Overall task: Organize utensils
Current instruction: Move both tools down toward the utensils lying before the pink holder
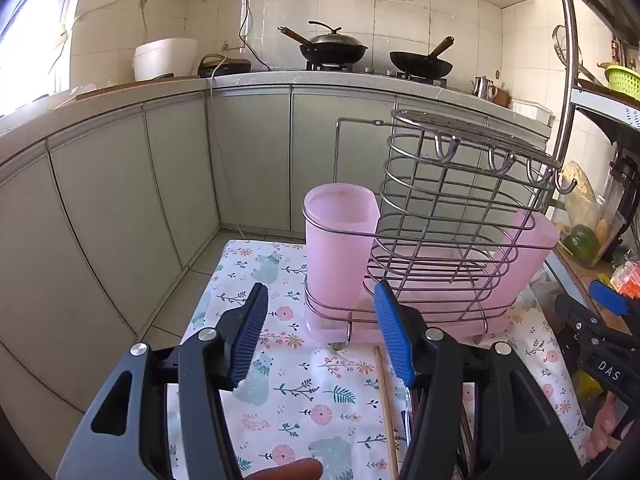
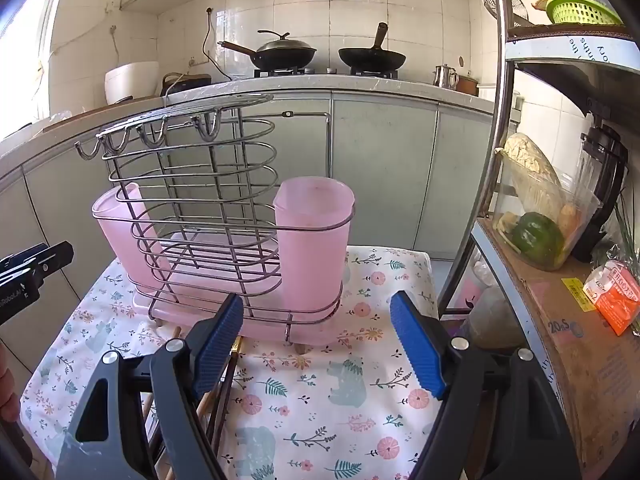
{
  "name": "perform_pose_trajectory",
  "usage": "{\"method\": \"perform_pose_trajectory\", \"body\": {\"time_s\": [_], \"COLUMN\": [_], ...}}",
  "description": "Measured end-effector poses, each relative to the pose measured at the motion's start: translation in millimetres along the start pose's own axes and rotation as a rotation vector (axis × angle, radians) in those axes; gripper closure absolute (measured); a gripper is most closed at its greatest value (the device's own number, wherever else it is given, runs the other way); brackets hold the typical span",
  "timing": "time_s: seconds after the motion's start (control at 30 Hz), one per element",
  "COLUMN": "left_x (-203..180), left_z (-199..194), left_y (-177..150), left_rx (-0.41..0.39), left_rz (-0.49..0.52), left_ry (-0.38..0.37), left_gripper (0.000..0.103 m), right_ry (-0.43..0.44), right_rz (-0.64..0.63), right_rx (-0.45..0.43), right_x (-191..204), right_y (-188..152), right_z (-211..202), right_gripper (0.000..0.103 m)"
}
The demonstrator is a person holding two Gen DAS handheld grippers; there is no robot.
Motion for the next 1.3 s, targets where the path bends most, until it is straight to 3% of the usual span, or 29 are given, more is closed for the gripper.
{"method": "perform_pose_trajectory", "body": {"time_s": [0.67, 1.3], "left_x": [-0.9, -2.3], "left_z": [-1.9, 11.0], "left_y": [3.5, -13.0], "left_rx": [0.009, 0.032], "left_rz": [0.002, -0.001], "left_ry": [-0.005, -0.012], "left_gripper": [0.047, 0.047], "right_ry": [-0.013, -0.019], "right_rz": [0.003, 0.003], "right_rx": [0.010, 0.027], "right_x": [-0.1, -0.6], "right_y": [-2.7, -5.7], "right_z": [4.8, 9.0], "right_gripper": [0.028, 0.028]}}
Point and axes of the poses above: each gripper's, at about its wrist camera, not at the fingertips, and z roughly the way its jaws point, x to its left, y to its top, the point moved 3 cm from there along z, roughly the way its jaws point, and after that the axes turned 6 degrees about -x, right-handed, at the moved point
